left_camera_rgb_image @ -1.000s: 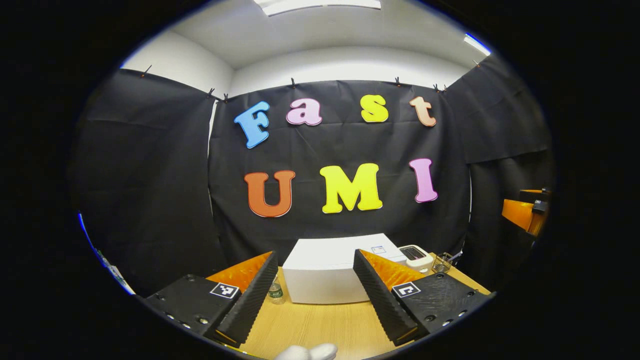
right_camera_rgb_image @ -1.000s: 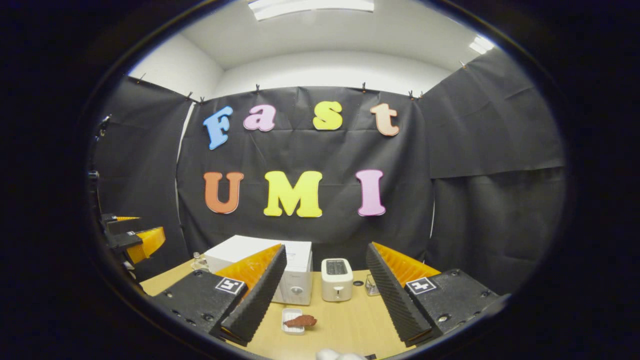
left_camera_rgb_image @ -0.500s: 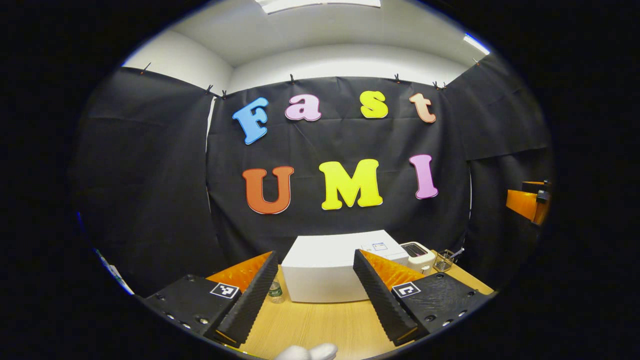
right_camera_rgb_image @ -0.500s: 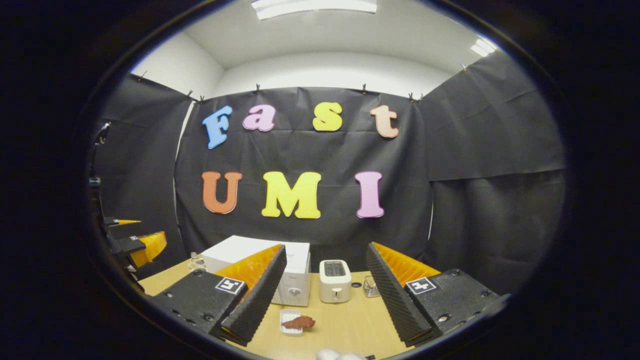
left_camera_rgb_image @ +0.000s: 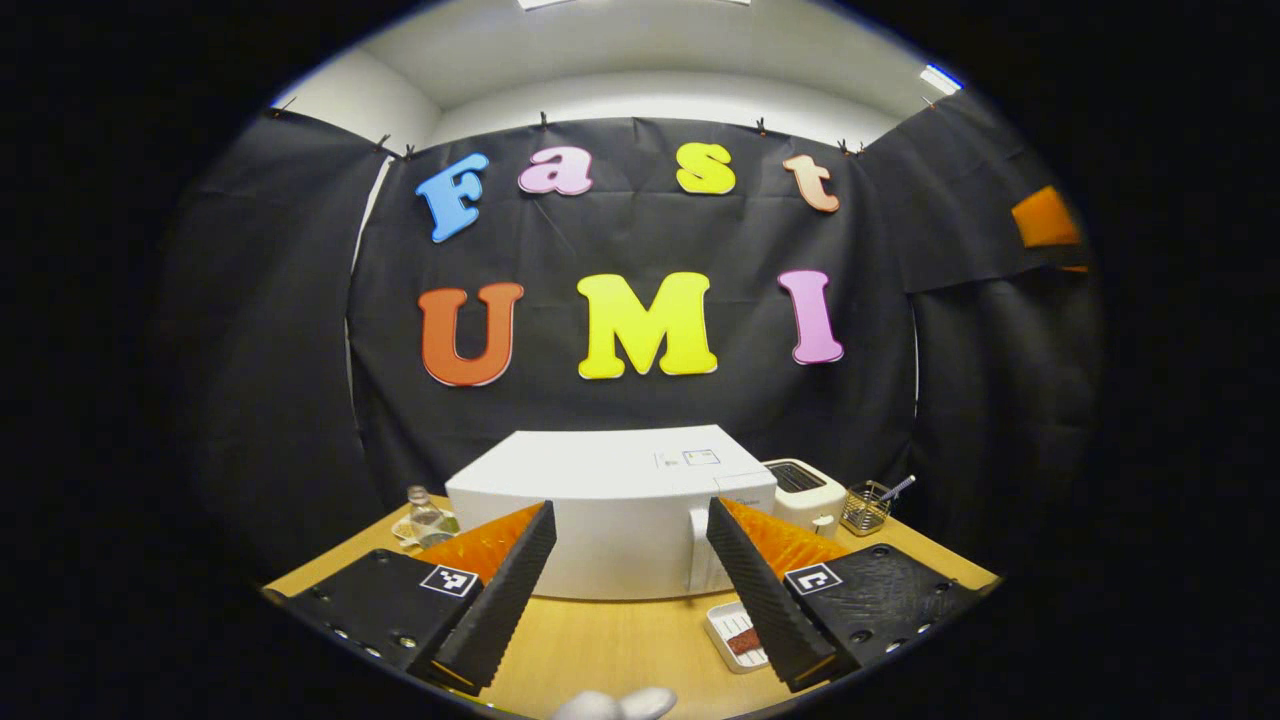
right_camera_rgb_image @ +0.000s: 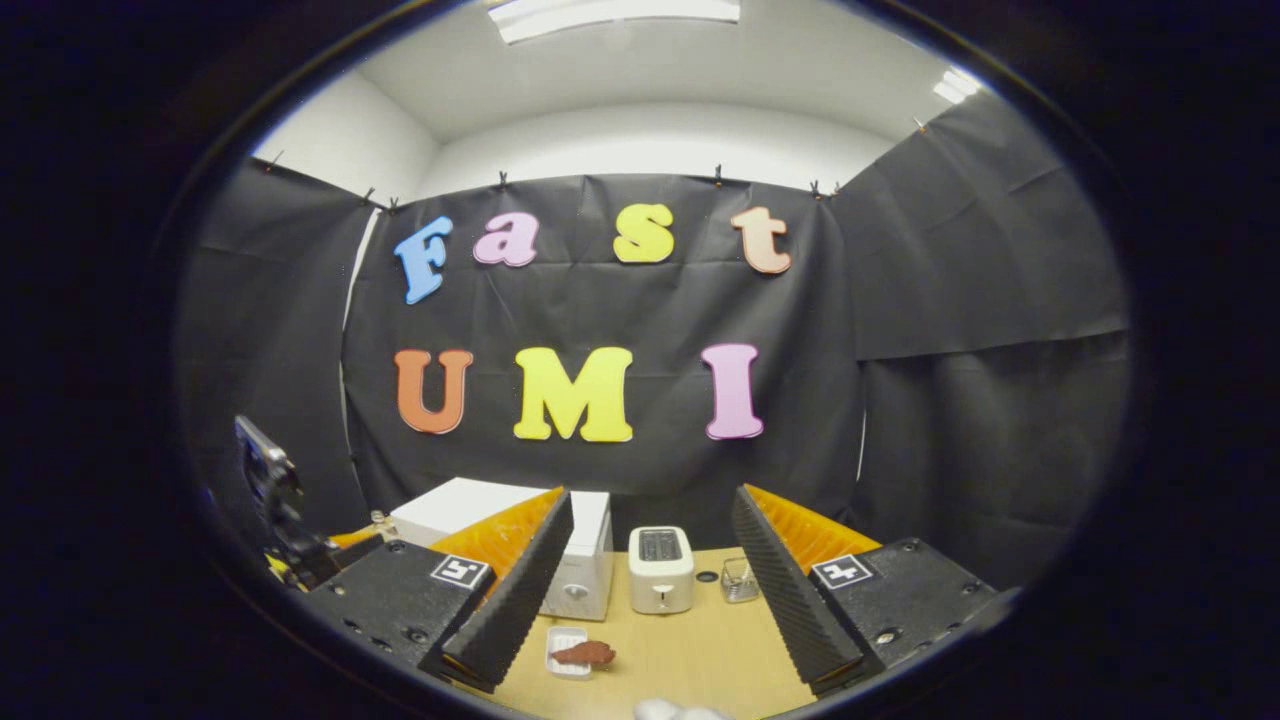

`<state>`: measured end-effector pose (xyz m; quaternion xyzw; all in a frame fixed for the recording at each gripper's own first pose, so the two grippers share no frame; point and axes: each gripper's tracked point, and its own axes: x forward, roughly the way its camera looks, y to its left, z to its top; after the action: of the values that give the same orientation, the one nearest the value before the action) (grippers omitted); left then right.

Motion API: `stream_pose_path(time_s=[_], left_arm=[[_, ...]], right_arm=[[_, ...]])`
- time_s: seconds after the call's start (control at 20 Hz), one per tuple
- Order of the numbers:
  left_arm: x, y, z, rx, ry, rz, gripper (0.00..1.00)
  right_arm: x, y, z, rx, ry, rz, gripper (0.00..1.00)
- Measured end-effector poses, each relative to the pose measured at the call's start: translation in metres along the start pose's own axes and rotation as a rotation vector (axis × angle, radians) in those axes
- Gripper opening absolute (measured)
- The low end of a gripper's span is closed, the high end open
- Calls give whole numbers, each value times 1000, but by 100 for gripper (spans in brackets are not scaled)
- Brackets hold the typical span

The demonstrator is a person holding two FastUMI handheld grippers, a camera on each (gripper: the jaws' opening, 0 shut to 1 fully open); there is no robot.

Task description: Open the microwave oven with the left hand, put the food in, and close the microwave oven.

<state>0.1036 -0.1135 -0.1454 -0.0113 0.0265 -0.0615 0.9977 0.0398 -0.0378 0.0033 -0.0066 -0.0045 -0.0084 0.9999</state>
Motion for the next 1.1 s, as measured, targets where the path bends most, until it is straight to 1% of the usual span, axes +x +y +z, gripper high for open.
stream_pose_path(time_s=[0.1,0.3,0.4,0.55,0.65,0.85,0.9,0.95,1.0,1.05,1.1], left_arm=[[26,-21,-29,-15,40,-8,95],[82,-50,-78,2,93,-16,95],[109,-56,-94,2,104,-12,95],[141,-65,-117,-5,123,-4,95],[153,-67,-125,-11,132,2,96],[163,-61,-125,-25,122,32,95],[164,-62,-127,-27,126,23,95],[166,-59,-127,-23,129,31,94],[169,-57,-131,-20,140,26,81],[170,-56,-134,-16,148,26,74],[174,-59,-140,-22,159,9,53]], right_arm=[[11,-12,-3,-22,14,-9,100],[28,-30,-18,-58,55,-32,100],[34,-39,-31,-48,91,-52,100],[43,-55,-42,-40,115,-84,100],[45,-63,-46,-52,124,-105,100],[47,-70,-53,-83,142,-111,100],[48,-70,-53,-90,144,-111,100],[50,-71,-56,-93,147,-109,96],[51,-69,-57,-92,152,-103,100],[52,-67,-59,-91,155,-96,100],[53,-66,-60,-94,159,-91,100]])
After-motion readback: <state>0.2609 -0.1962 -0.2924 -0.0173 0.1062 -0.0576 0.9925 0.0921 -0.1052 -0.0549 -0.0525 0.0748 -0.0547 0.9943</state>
